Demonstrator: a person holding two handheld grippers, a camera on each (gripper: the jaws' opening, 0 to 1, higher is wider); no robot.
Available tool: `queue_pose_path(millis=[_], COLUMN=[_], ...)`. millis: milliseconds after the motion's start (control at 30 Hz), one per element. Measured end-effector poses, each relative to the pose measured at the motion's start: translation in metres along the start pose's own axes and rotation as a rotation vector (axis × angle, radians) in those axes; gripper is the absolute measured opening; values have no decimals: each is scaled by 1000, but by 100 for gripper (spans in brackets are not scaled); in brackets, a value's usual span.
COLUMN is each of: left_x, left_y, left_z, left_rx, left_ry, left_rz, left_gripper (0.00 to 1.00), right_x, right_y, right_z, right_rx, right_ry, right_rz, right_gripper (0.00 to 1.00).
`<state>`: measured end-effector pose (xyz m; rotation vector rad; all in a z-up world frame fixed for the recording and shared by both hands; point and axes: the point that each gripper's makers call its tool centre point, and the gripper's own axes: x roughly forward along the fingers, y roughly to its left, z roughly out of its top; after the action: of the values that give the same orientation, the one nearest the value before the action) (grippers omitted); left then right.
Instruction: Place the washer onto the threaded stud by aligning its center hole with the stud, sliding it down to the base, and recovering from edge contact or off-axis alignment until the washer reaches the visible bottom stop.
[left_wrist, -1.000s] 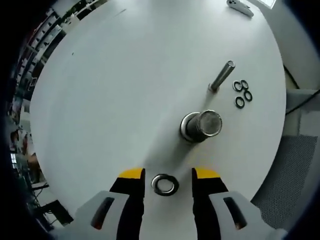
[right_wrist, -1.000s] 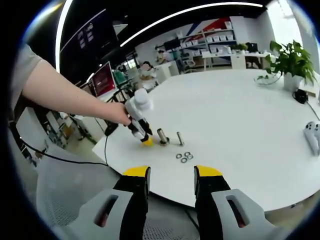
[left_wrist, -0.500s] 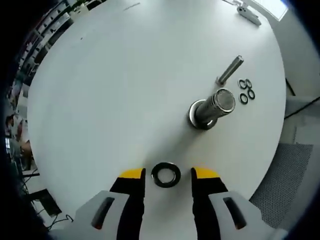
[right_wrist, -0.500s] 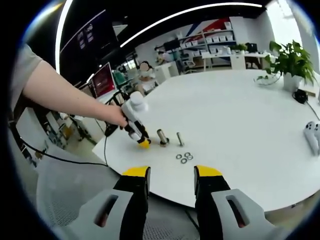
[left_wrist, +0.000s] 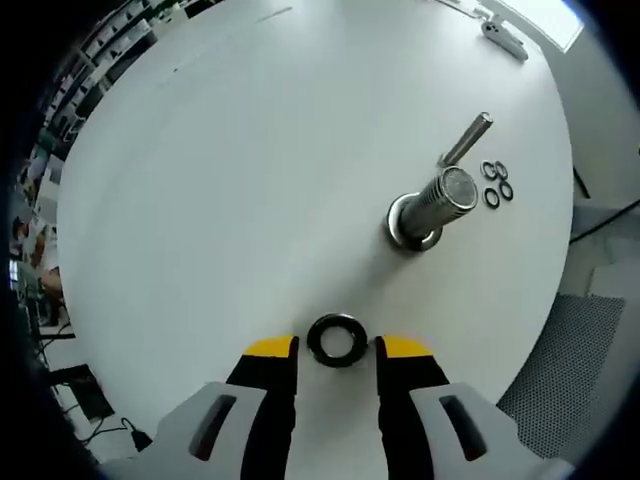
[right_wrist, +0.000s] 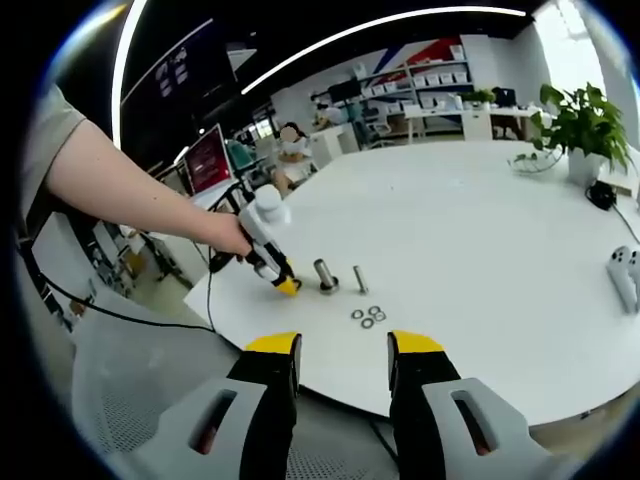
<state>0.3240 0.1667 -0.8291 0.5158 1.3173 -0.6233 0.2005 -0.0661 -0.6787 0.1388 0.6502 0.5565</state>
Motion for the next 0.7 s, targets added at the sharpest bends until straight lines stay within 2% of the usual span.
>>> queue_pose_path(millis=[233, 367, 400, 467, 567, 600, 700], left_x=[0, -2, -2, -2, -1, -1, -1], left_y=[-2, -2, -2, 0, 0, 0, -2], left_z=[3, 1, 1, 0, 1, 1, 1], left_rx=[2, -43, -78, -92, -64, -28, -27], left_ry=[32, 47, 39, 21, 15, 21, 28], left_rz=[10, 17, 17, 8, 2, 7, 15], left_gripper=[21, 21, 21, 21, 21, 21, 22], right_x=[0, 0, 0, 0, 0, 0, 0], right_y=[0, 1, 1, 1, 1, 1, 0], right_z=[1, 0, 0, 0, 0, 0, 0], right_rx=[4, 2, 2, 4, 3, 4, 5], right_ry=[-2, 1, 0, -1, -1, -2, -4], right_rz=[1, 2, 1, 0, 1, 0, 1], right_gripper=[36, 36, 36, 36, 36, 36, 36])
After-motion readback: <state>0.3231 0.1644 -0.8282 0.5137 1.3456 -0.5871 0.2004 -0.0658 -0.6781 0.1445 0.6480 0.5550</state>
